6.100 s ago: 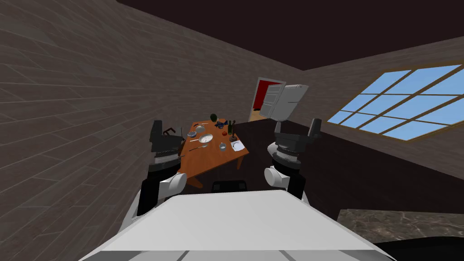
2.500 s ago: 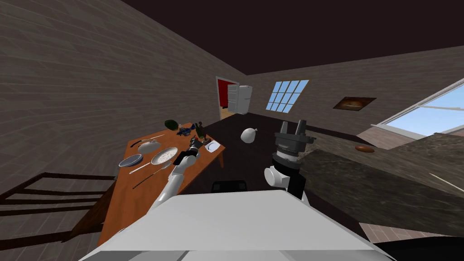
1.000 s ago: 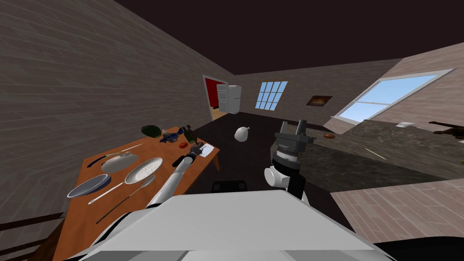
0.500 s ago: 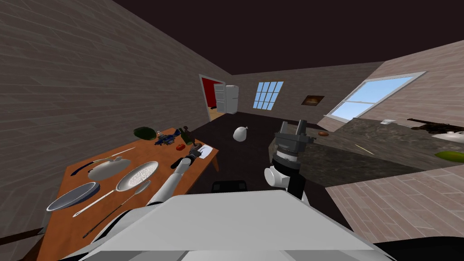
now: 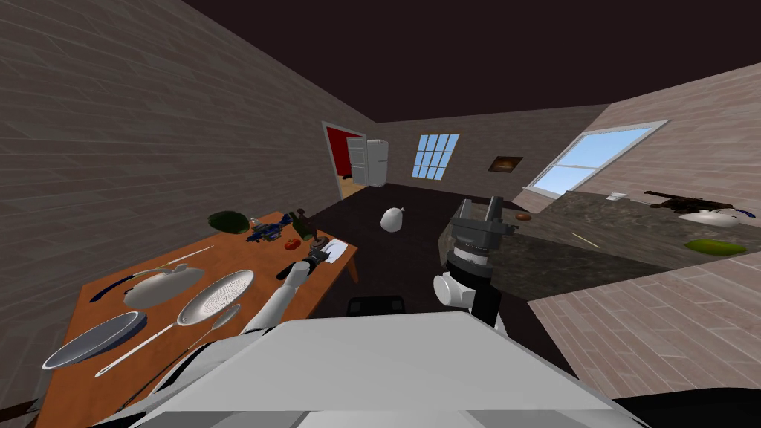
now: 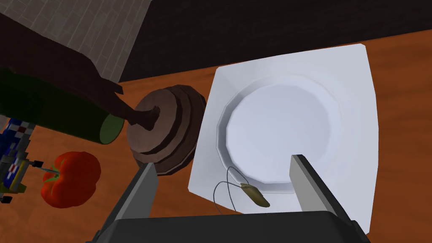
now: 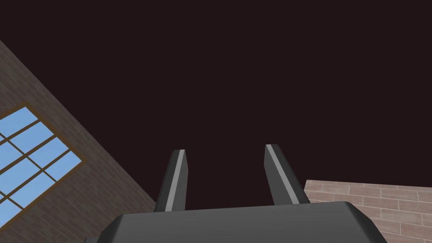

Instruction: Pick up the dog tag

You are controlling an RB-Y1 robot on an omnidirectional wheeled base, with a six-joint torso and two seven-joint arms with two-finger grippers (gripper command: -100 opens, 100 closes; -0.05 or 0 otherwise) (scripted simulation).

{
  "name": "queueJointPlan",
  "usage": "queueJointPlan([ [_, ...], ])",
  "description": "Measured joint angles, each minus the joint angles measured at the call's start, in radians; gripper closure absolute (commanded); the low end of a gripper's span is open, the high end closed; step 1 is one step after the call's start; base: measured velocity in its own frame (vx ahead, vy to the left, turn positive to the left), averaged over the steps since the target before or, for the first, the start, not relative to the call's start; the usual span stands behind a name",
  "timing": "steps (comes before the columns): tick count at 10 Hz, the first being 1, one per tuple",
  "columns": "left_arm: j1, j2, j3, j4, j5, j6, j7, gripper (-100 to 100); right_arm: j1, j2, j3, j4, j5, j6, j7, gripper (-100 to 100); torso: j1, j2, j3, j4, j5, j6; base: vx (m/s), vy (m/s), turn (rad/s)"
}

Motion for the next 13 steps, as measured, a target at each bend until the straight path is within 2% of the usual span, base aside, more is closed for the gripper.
queueJointPlan([
  [1,0.0,0.001,0.014,0.019,-0.014,0.014,0.014,-100,0.0,0.0,0.0,0.0,0.0,0.0,0.0,0,0.0,0.0,0.0,0.0,0.0,0.0,0.029,0.045,-0.079],
  [3,0.002,0.003,0.029,0.062,0.004,0.036,0.025,-100,0.0,0.0,0.0,0.0,0.0,0.0,0.0,0,0.002,0.0,0.0,0.0,0.0,0.0,0.026,0.043,-0.052],
  [4,-0.009,0.01,0.031,0.109,0.075,0.04,-0.024,-100,0.0,0.0,0.0,0.0,0.0,0.0,0.0,0,0.001,0.0,0.0,0.0,0.0,0.0,0.014,0.025,-0.012],
  [5,-0.005,0.009,0.033,0.108,0.055,0.044,-0.017,-100,0.0,0.0,0.0,0.0,0.0,0.0,0.0,0,0.0,0.0,0.0,0.0,0.0,0.0,0.002,0.006,0.006],
  [6,-0.002,0.007,0.034,0.101,0.031,0.047,0.01,-100,0.0,0.0,0.0,0.0,0.0,0.0,0.0,0,-0.001,0.001,0.001,0.0,0.0,0.0,0.0,0.0,0.0],
  [7,-0.001,0.007,0.034,0.1,0.029,0.047,0.015,0,0.0,0.0,0.0,0.0,0.0,0.0,0.0,0,-0.001,0.001,0.001,0.0,0.0,0.0,0.0,0.0,0.0],
  [8,-0.001,0.007,0.034,0.1,0.03,0.047,0.014,-100,0.0,0.0,0.0,0.0,0.0,0.0,0.0,0,-0.002,0.001,0.001,0.0,0.0,0.0,0.044,0.06,-0.036],
  [9,0.001,-0.012,0.031,0.098,0.015,0.034,0.019,-100,0.0,0.0,0.0,0.0,0.0,0.0,0.0,0,0.001,-0.001,0.0,0.0,0.0,0.0,0.081,0.113,-0.05],
  [10,-0.008,-0.025,0.03,0.121,0.056,0.015,-0.021,-100,0.0,0.0,0.0,0.0,0.0,0.0,0.0,0,0.005,-0.003,-0.002,-0.001,0.001,0.0,0.06,0.078,-0.02],
  [11,-0.005,-0.034,0.03,0.12,0.055,0.006,-0.037,-100,0.0,0.0,0.0,0.0,0.0,0.0,0.0,0,0.004,-0.003,-0.002,-0.001,0.001,0.0,0.022,0.028,0.008],
  [12,0.001,-0.037,0.03,0.109,0.033,0.004,-0.02,-100,0.0,0.0,0.0,0.0,0.0,0.0,0.0,0,0.001,-0.001,-0.001,0.0,0.0,0.0,0.006,0.008,0.002],
  [13,0.001,-0.038,0.03,0.108,0.031,0.004,-0.014,100,0.0,0.0,0.0,0.0,0.0,0.0,0.0,0,-0.001,0.0,0.0,0.0,0.0,0.0,0.0,0.0,0.0],
])
